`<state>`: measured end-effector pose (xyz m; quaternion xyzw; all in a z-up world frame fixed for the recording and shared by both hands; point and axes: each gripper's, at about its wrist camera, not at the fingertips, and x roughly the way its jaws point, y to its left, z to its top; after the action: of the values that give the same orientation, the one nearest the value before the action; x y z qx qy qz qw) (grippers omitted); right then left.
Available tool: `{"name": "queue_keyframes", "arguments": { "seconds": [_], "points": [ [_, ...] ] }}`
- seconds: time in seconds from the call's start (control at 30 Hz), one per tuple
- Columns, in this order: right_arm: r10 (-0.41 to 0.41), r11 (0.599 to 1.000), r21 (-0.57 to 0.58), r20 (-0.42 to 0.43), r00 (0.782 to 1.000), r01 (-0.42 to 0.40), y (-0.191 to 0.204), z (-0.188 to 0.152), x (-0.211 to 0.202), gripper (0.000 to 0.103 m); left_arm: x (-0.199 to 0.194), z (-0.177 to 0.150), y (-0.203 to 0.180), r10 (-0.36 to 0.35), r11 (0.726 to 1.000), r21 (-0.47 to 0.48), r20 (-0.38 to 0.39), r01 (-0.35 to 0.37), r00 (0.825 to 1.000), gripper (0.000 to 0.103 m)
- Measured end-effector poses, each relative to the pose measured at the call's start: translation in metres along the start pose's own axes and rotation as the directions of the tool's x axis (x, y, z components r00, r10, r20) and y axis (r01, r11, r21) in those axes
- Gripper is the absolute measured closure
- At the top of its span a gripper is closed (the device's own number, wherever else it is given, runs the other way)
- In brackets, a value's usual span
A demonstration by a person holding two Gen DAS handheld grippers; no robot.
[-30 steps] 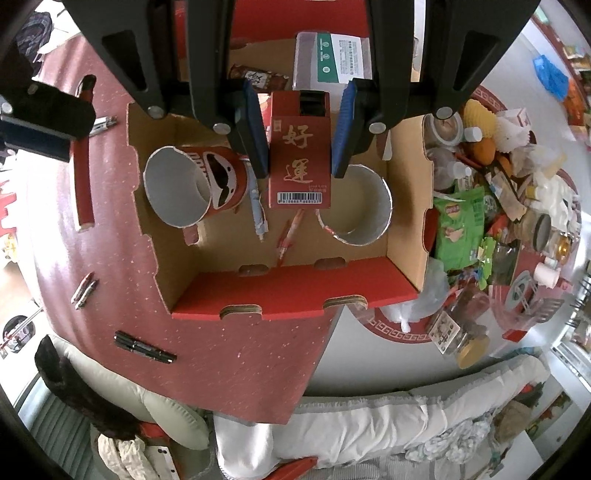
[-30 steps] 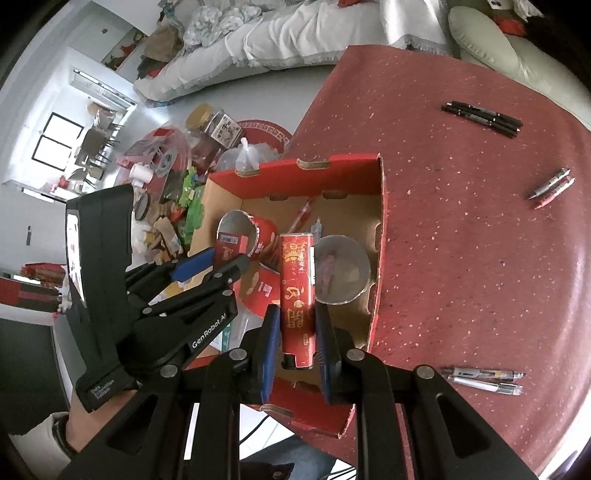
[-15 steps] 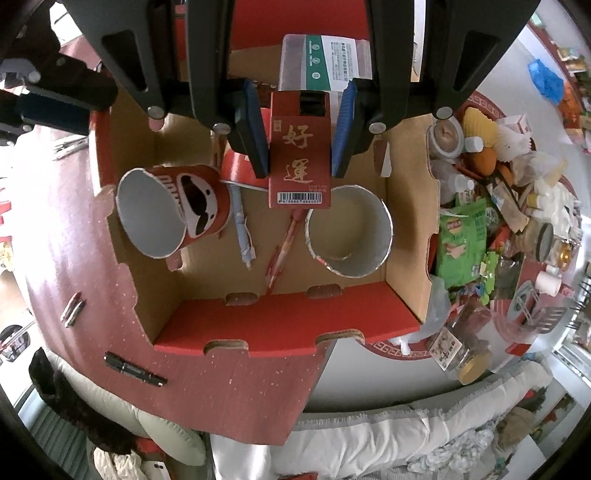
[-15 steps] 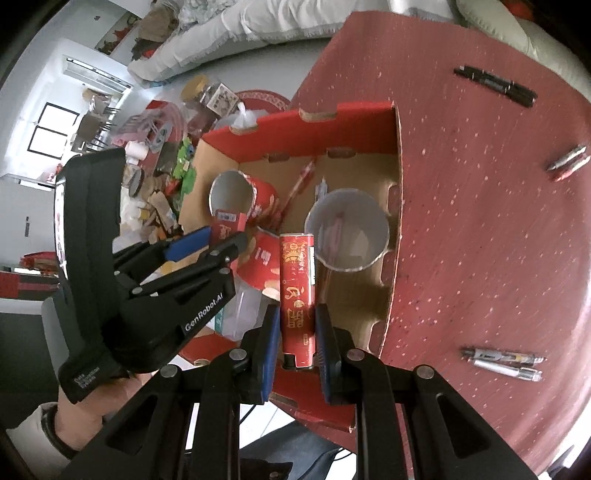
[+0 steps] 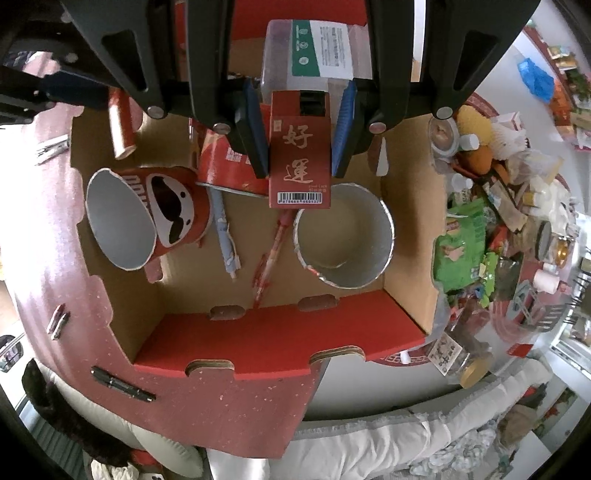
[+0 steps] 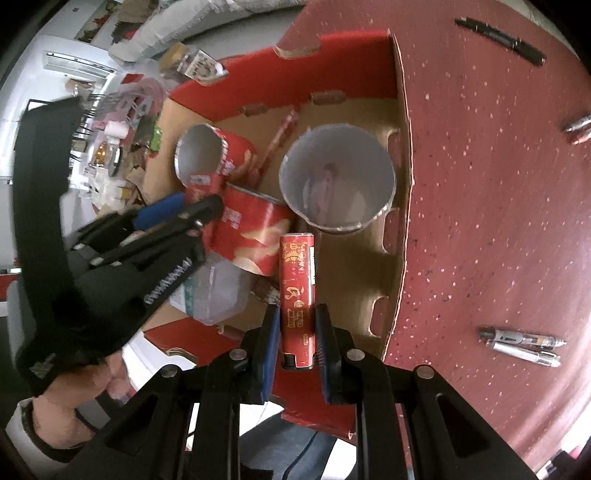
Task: Organize rigid objects
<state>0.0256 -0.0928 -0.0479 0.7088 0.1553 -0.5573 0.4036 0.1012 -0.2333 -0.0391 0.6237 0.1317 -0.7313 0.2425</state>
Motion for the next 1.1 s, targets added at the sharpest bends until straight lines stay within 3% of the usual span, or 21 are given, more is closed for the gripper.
{"name": "queue_keyframes", "arguments": {
  "seconds": [0.1, 0.17, 0.23, 0.27, 0.33, 0.37, 0.4, 0.47, 0.53, 0.7, 0.97, 1.03, 1.1],
  "points": [
    [0.002, 1.000, 0.014, -0.028, 1.000, -0.001, -0.004, 0.000, 0.007, 0.083, 0.002, 0.002, 0.001, -0.010, 1.000, 0.001, -0.010, 0.010, 1.000, 0.063],
    [0.007, 1.000, 0.019, -0.038, 0.999, -0.007, -0.005, -0.001, 0.008, 0.083, 0.002, 0.003, 0.002, -0.008, 1.000, 0.003, -0.010, 0.008, 1.000, 0.053],
    [0.011, 1.000, 0.017, -0.048, 0.999, -0.010, -0.005, -0.002, 0.009, 0.083, 0.001, 0.003, 0.002, -0.010, 1.000, 0.000, -0.006, 0.010, 1.000, 0.035],
    [0.013, 1.000, 0.014, -0.051, 0.999, -0.012, -0.005, -0.001, 0.010, 0.082, -0.001, 0.003, 0.002, -0.008, 1.000, 0.002, 0.001, 0.008, 1.000, 0.031],
    [0.016, 1.000, 0.007, -0.053, 0.998, -0.015, -0.003, 0.000, 0.006, 0.044, -0.005, 0.002, 0.000, 0.024, 1.000, 0.014, 0.024, -0.024, 0.999, 0.022],
    [0.027, 1.000, 0.000, -0.041, 0.999, -0.027, -0.001, -0.001, 0.002, 0.008, -0.008, 0.002, -0.001, 0.051, 0.998, 0.025, 0.038, -0.052, 0.998, 0.021],
    [0.061, 0.998, -0.009, -0.031, 0.998, -0.061, 0.002, -0.002, -0.002, 0.007, -0.011, 0.002, -0.003, 0.072, 0.997, 0.034, 0.050, -0.074, 0.996, 0.020],
    [0.040, 0.998, -0.042, -0.020, 0.999, -0.040, 0.008, -0.002, -0.010, 0.007, -0.017, 0.003, -0.005, 0.100, 0.993, 0.048, 0.076, -0.104, 0.992, 0.015],
    [0.017, 0.997, -0.075, -0.012, 1.000, -0.018, 0.013, -0.002, -0.014, 0.007, -0.022, 0.004, -0.004, 0.116, 0.991, 0.049, 0.084, -0.121, 0.990, 0.001],
    [-0.003, 0.997, -0.076, 0.033, 0.999, 0.005, 0.006, -0.010, -0.036, 0.007, -0.033, 0.008, -0.003, 0.099, 0.995, 0.019, 0.077, -0.101, 0.992, 0.000],
    [0.002, 0.996, 0.094, 0.078, 0.997, -0.009, -0.046, -0.022, -0.054, 0.007, -0.054, 0.017, -0.015, 0.038, 0.999, 0.030, 0.109, -0.042, 0.993, 0.000],
    [-0.034, 0.992, 0.121, 0.115, 0.993, 0.020, -0.054, -0.026, -0.065, 0.007, -0.063, 0.020, -0.017, -0.001, 1.000, 0.019, 0.123, -0.001, 0.992, 0.000],
    [-0.122, 0.987, 0.123, 0.178, 0.976, 0.101, -0.053, -0.028, -0.080, 0.007, -0.077, 0.021, -0.020, -0.032, 0.999, 0.009, 0.155, 0.031, 0.987, 0.000]
  ]
}}
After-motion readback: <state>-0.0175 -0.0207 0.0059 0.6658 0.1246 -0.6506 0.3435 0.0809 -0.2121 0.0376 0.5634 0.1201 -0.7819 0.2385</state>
